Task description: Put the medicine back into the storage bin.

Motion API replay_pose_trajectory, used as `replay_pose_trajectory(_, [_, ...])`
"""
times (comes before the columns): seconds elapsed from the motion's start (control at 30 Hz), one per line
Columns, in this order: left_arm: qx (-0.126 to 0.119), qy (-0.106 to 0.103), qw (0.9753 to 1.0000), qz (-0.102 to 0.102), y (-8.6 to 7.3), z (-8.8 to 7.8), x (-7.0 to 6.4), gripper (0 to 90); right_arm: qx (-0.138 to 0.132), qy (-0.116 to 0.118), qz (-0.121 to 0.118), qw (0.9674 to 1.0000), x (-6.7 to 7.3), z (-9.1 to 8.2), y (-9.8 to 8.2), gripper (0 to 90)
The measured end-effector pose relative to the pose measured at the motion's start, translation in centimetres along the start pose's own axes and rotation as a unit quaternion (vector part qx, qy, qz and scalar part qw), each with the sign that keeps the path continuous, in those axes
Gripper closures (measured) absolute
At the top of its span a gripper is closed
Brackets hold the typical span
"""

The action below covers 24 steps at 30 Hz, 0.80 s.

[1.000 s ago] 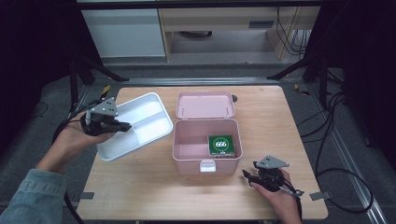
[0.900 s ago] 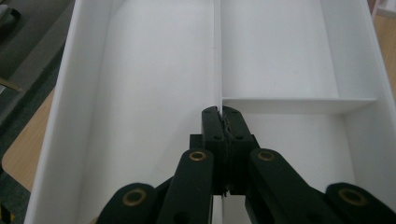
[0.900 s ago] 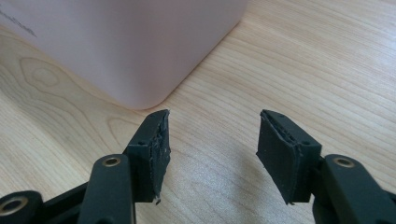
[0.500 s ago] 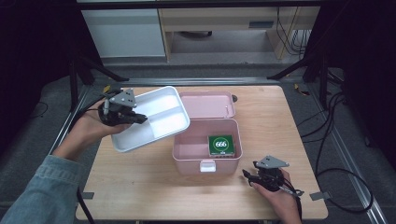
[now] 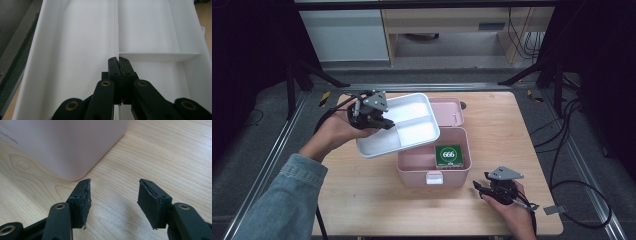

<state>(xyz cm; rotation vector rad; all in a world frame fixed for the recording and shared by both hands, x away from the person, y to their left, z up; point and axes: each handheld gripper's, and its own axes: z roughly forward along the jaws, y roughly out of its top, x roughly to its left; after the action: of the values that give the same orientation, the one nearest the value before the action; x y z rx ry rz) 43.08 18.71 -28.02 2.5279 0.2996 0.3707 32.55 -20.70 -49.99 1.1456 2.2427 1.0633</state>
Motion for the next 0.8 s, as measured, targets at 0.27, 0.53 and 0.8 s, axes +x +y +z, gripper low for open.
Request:
replay_pose_trajectory(0.27, [0.009,-0.025,0.9995,0.018,1.8,2.9,-0.3,89.4,-0.001,-0.002,0.004,1.0000,-0.2,-0.1,-0.1,44.0])
replay_pose_trajectory(0.53, [0.016,-0.053,0.9977,0.040,3.5,6.1,-1.0,89.5,-0.002,-0.002,0.006,1.0000,-0.3,-0.2,-0.1,44.0])
replay_pose_trajectory(0.8, [0.017,-0.087,0.9947,0.052,4.5,9.7,-1.7,89.5,-0.002,-0.005,0.012,0.9999,-0.6,-0.2,-0.2,44.0])
